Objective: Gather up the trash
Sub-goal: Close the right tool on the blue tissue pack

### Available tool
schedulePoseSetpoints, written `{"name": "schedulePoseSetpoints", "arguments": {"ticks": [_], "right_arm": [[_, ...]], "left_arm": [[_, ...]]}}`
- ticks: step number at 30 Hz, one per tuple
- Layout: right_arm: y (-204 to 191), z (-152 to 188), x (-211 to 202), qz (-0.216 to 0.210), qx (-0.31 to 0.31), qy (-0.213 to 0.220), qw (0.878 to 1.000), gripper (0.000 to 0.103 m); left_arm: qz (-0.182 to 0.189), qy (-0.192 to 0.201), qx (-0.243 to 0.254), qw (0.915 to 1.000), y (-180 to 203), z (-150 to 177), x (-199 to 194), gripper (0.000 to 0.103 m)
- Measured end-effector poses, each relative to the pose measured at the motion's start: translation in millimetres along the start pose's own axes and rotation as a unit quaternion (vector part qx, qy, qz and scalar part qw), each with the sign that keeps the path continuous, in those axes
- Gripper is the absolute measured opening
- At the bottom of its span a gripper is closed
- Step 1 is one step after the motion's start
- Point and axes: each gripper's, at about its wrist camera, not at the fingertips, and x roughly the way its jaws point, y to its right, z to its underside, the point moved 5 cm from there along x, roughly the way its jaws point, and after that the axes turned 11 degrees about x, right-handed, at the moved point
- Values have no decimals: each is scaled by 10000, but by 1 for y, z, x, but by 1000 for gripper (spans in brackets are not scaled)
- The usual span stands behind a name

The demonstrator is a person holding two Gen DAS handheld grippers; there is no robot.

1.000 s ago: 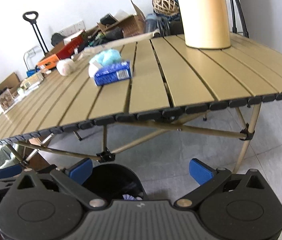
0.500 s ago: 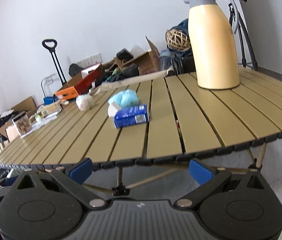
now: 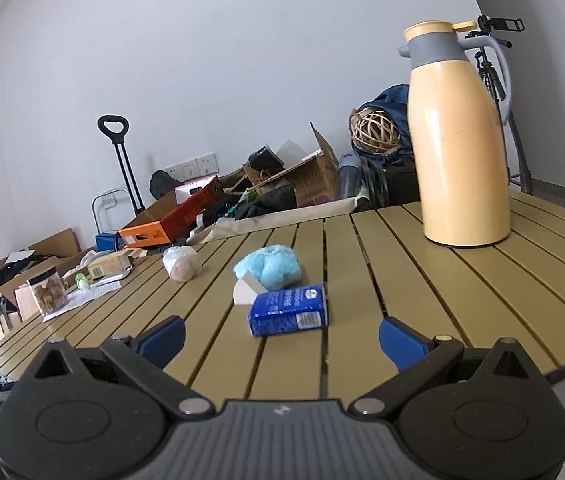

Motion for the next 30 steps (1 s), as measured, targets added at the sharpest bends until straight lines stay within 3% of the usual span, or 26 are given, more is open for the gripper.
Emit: {"name": "schedulePoseSetpoints", "arguments": {"ticks": [5, 14, 23, 30], "right_arm": [[-10, -2, 29, 75, -371, 111, 9992, 103], [-16, 0, 78, 365, -277, -137, 9989, 103], [-11, -2, 125, 888, -132, -692, 9936, 103], [-15, 2, 144, 1052, -236, -1005, 9891, 103]], "left_arm": [[-50, -28, -35, 10000, -9, -8, 12, 103], [119, -201, -50, 9997, -17, -17, 37, 103], [199, -224, 88, 9995, -18, -26, 56, 103], [208, -330, -71, 9992, -22, -25, 62, 103]]}}
